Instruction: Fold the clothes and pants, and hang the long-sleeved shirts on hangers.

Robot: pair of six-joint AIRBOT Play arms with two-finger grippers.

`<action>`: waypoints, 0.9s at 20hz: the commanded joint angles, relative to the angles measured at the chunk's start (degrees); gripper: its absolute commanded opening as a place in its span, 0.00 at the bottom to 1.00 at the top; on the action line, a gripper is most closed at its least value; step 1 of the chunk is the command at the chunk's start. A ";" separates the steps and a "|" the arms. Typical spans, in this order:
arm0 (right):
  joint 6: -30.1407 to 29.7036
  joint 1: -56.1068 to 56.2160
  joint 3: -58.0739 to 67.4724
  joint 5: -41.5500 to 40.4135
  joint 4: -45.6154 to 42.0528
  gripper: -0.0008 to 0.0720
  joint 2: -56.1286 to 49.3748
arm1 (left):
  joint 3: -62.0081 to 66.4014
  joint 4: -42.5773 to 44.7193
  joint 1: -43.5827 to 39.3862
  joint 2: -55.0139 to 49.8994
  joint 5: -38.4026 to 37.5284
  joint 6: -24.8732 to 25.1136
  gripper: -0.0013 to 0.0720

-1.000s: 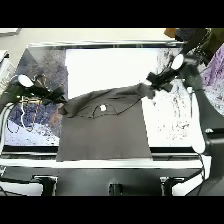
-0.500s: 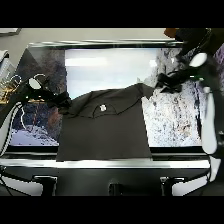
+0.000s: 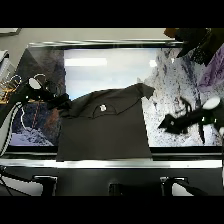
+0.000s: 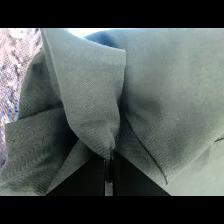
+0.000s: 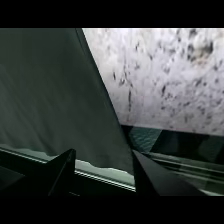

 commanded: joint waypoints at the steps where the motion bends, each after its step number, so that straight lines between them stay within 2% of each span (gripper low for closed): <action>1: -2.67 -0.37 -17.99 -5.40 3.39 0.59 8.20 | 0.07 0.00 -0.02 0.04 -1.05 0.00 0.05; 6: -5.03 -0.37 -27.96 -10.27 7.28 0.59 10.62 | 0.07 0.00 -0.02 0.04 -1.75 0.00 0.05; 15: -5.92 -0.31 -29.11 -15.47 9.05 0.59 10.62 | 0.07 0.02 -0.02 0.04 -2.54 0.02 0.05; 17: -5.99 -0.33 -30.01 -16.46 11.21 0.55 10.62 | 0.07 0.02 -0.02 0.04 -2.54 0.02 0.05; 18: -6.47 -0.33 -30.10 -16.13 11.67 0.45 10.62 | 0.07 0.02 -0.02 0.04 -2.54 0.02 0.05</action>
